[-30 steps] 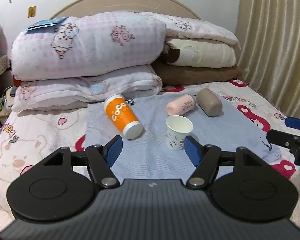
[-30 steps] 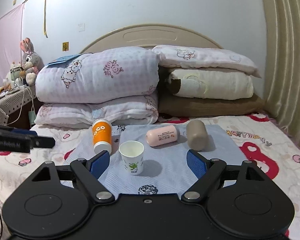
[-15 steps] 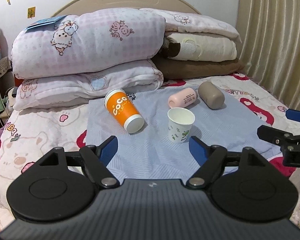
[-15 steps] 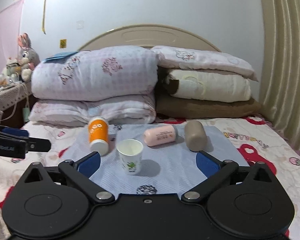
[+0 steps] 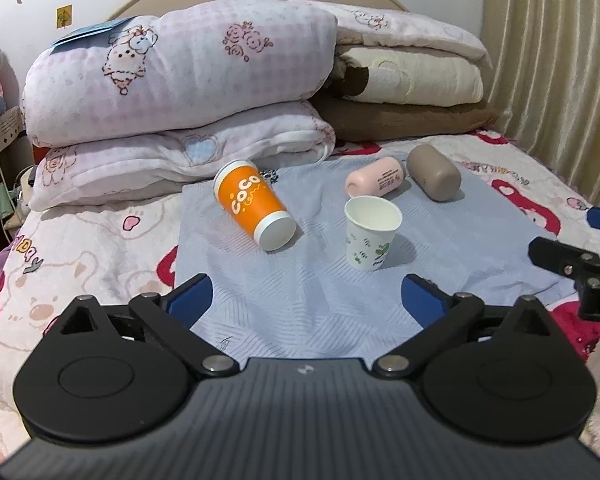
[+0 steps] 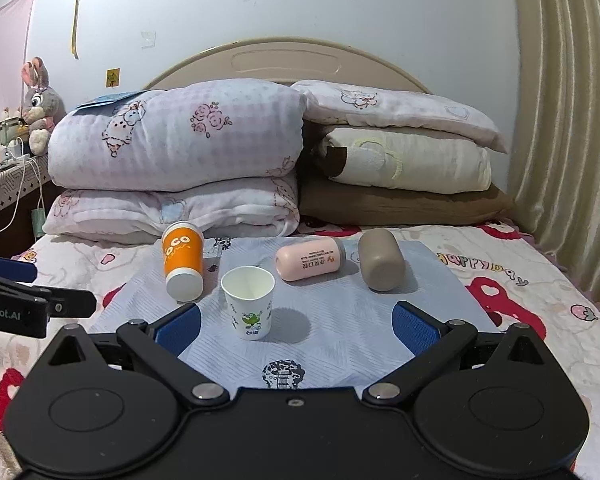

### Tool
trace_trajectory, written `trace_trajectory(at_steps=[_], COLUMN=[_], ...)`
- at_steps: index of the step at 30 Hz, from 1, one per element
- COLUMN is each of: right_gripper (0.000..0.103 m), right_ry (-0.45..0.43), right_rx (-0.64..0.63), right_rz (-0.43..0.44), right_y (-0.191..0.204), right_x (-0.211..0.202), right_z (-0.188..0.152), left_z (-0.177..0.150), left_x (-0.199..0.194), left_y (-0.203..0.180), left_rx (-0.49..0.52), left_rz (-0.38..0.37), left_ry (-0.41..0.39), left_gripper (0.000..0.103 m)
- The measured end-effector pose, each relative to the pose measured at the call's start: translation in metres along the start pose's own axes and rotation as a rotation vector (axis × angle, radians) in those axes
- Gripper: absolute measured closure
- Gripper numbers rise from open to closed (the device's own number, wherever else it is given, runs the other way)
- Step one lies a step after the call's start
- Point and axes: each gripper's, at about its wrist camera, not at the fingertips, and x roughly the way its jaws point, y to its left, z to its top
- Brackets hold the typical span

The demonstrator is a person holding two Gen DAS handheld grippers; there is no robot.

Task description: Flip cup upright

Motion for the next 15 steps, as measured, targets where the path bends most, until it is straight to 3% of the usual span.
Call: trace_trajectory(at_steps=[15], right_gripper=[0.0], right_ry=[0.026], right_rx=[0.07], right_rz=[-0.025], right_y=[-0.011], right_x=[0.005], right_z=[-0.001], left_z=[0.0], left_x=[0.013], left_y=[0.001], left_rx=[-0.034], left_rz=[-0.021], left_ry=[0.062], left_gripper=[0.0])
